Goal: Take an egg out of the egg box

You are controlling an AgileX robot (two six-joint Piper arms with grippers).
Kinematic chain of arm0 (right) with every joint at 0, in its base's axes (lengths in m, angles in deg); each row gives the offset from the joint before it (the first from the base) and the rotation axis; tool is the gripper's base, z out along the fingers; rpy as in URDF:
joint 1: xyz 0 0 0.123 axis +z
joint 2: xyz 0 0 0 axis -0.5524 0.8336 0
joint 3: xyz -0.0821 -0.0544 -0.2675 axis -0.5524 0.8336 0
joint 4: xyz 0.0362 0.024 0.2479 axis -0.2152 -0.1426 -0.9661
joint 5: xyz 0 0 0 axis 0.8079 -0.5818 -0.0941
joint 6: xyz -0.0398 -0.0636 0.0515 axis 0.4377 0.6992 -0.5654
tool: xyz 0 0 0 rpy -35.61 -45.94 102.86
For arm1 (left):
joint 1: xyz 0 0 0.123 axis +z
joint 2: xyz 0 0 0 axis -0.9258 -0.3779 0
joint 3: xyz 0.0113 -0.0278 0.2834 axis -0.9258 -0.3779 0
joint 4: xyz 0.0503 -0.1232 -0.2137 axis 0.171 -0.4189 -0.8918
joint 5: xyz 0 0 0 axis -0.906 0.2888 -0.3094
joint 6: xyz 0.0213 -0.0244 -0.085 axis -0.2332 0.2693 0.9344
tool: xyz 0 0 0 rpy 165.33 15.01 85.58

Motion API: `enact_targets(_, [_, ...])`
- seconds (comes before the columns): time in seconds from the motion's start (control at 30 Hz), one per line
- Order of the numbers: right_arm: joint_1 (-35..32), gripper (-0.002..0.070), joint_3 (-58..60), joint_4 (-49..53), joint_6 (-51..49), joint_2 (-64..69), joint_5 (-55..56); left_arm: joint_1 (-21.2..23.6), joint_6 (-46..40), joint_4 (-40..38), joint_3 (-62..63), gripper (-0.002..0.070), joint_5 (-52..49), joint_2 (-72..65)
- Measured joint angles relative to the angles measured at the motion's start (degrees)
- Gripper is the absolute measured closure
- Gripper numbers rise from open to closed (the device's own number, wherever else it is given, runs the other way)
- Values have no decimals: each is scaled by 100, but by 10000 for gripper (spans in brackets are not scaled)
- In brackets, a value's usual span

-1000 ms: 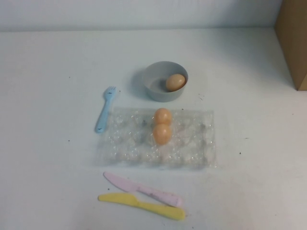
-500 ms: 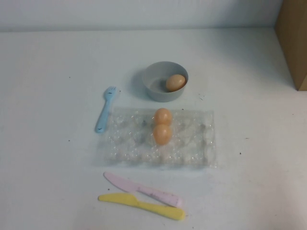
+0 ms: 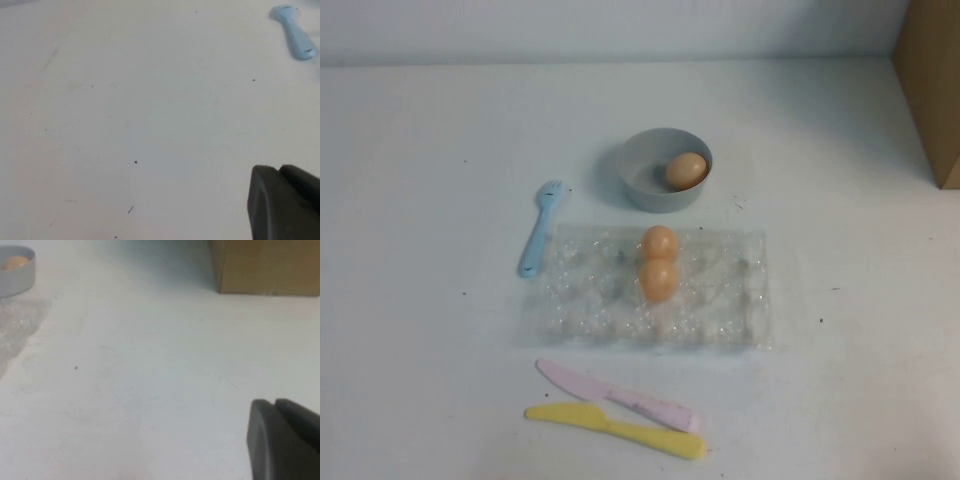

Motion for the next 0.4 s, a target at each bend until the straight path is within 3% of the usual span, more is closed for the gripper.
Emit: enact_targets(0.4, [0,694,0,-147,-34,0,-369,0,0,0,0,678,0,0])
